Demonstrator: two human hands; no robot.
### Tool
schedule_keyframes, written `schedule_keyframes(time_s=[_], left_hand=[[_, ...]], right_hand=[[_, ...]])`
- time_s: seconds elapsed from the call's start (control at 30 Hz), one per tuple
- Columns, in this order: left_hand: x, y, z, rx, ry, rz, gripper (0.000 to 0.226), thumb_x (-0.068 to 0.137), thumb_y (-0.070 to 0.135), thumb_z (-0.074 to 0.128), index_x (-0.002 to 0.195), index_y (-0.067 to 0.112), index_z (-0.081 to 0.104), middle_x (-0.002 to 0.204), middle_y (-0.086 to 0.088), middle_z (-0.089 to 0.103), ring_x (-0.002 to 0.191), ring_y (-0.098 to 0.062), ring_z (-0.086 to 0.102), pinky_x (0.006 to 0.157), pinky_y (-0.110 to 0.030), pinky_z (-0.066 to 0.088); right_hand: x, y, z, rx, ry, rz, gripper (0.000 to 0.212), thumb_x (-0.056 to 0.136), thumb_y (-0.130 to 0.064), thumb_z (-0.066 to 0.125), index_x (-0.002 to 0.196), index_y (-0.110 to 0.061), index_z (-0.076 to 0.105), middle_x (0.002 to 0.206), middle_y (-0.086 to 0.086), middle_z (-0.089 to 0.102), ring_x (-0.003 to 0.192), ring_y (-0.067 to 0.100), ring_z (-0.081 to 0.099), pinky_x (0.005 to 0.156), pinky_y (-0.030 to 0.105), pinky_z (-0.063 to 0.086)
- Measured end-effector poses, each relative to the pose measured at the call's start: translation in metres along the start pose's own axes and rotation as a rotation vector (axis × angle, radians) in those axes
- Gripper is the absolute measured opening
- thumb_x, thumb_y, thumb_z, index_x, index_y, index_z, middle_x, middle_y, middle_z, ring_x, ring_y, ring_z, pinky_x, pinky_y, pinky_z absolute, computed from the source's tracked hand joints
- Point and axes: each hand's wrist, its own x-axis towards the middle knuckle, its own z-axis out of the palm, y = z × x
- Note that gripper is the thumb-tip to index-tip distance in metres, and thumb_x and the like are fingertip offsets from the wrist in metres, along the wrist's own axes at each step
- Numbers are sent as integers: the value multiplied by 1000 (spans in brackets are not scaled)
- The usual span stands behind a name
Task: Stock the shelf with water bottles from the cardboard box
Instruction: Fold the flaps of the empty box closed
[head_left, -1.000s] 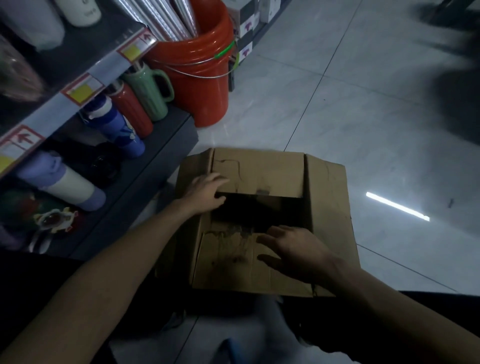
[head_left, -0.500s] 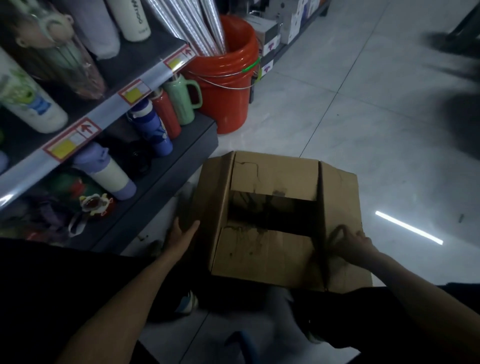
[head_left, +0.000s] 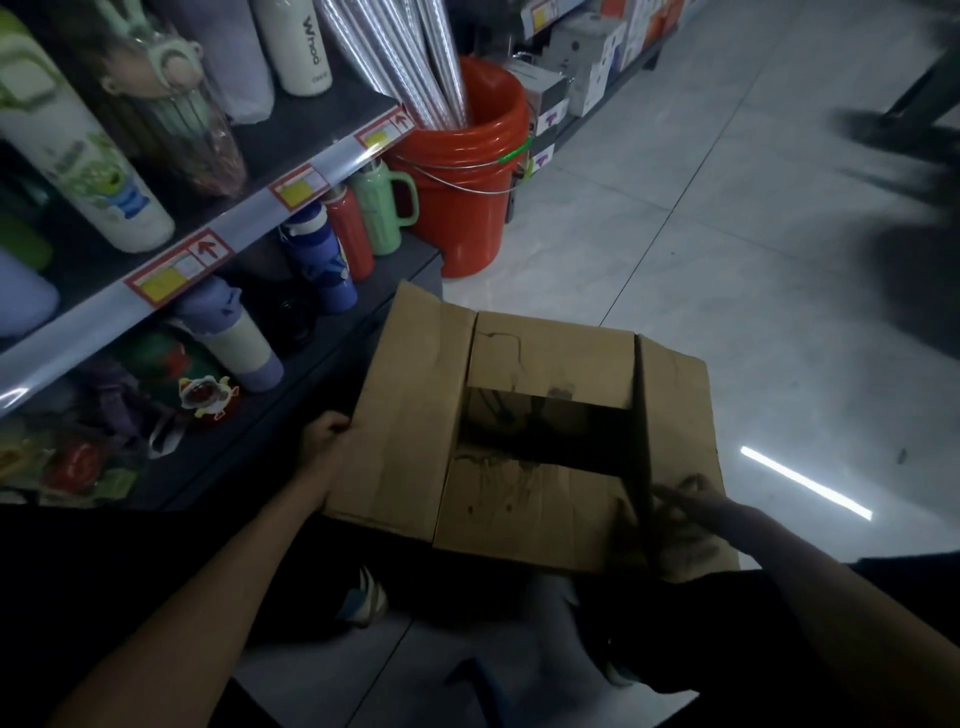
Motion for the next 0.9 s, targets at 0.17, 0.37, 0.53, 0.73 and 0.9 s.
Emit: schedule_keyframes(time_s=[0.17,0.37,0.53,0.73,0.9], left_hand=[[-30,43,6,43,-215,295,29,82,40,67,71,15,59,69,-6,59,68,-16,55,63,-29,35],[-67,66,65,76,-423,358,21,102,42,54,100,24,65,103,-3,65,95,-19,65,77,-31,49],[-74,35,114,519,-555,470,50,94,59,58,138,34,51,146,8,33,132,-18,43,98,-35,46],[-88,0,136,1250,-487,719,89,94,69,44,162,32,0,169,2,-12,156,-25,-11,122,-58,5],[-87,-2,140,1248,-445,725,92,92,71,44,162,32,-1,169,1,-10,156,-25,-7,123,-57,6]], right_hand=[[-7,-5,2,-78,-92,-15,80,93,-34,72,153,-5,26,150,25,39,125,40,48,91,42,44],[-19,-13,6,-148,-110,-51,101,75,-44,86,151,-7,29,146,23,43,128,38,47,97,45,46],[-16,-6,8,-186,-96,-65,98,78,-46,84,151,-10,29,146,22,44,131,39,48,109,51,45],[-1,12,1,-170,-3,-64,89,85,-62,71,153,-20,31,147,25,47,129,41,51,102,49,50],[-2,23,-15,-133,94,14,85,92,-58,65,154,-13,29,139,23,54,121,39,57,102,49,51]])
